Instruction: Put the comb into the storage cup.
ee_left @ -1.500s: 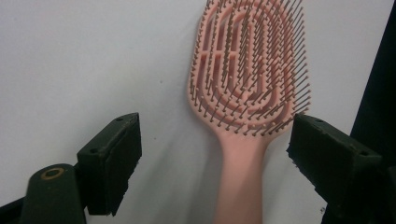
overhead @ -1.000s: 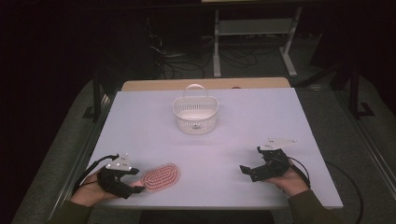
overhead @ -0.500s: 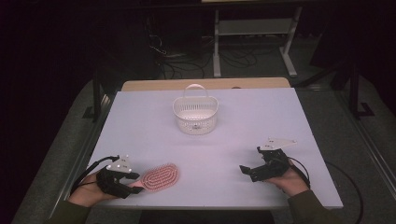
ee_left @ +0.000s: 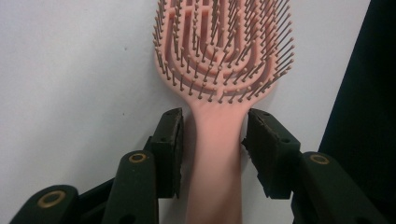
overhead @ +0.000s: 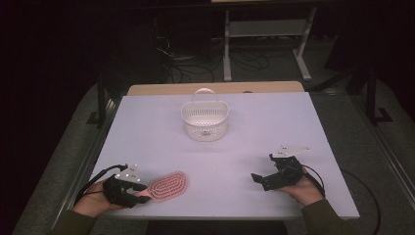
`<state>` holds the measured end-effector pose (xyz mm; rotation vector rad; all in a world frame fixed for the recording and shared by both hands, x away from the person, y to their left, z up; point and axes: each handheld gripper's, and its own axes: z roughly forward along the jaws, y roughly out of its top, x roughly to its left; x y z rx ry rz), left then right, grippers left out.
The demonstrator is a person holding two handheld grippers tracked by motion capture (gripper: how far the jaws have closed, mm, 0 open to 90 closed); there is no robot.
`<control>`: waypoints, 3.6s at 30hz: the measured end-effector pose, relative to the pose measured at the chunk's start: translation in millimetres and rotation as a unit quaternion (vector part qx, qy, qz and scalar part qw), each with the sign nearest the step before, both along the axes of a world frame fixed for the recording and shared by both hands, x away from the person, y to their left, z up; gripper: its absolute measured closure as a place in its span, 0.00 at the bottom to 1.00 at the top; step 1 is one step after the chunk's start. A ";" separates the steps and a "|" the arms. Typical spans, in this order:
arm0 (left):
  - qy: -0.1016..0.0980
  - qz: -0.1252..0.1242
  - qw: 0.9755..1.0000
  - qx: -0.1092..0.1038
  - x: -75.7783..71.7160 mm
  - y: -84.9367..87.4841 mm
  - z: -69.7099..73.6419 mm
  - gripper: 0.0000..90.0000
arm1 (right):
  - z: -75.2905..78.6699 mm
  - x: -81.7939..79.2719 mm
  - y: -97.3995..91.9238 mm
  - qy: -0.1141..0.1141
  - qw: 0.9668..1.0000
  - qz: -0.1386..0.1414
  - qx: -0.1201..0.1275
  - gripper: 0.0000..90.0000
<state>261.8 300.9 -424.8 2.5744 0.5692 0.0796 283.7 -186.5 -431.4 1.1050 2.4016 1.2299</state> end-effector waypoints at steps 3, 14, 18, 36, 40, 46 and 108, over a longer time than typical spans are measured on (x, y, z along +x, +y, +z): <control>-0.002 0.000 1.000 0.006 -0.5 -1.5 0.3 0.65 | 0.0 -0.1 0.1 0.000 1.000 0.000 0.000 0.00; -0.009 -0.006 1.000 0.025 -1.4 -5.8 1.1 0.71 | -0.3 0.1 0.3 -0.001 1.000 0.001 0.000 0.00; -0.009 -0.007 0.999 0.030 -1.3 -6.8 1.6 0.74 | -0.4 0.1 0.4 0.000 1.000 0.001 -0.001 0.00; -0.004 -0.014 1.000 0.027 -0.2 -6.6 1.5 0.78 | -0.4 -0.2 0.3 0.000 1.000 0.002 -0.001 0.00; -0.006 -0.014 1.000 0.027 -0.5 -6.7 1.6 0.78 | -0.2 -0.3 0.3 0.000 1.000 0.001 -0.001 0.00; -0.003 -0.012 1.000 0.024 0.3 -5.7 1.9 0.78 | -0.5 -0.3 0.3 -0.001 1.000 0.002 -0.002 0.00; -0.053 0.058 0.991 -0.112 13.0 -26.9 18.0 0.78 | 0.0 -0.5 0.0 0.000 1.000 0.000 0.001 0.00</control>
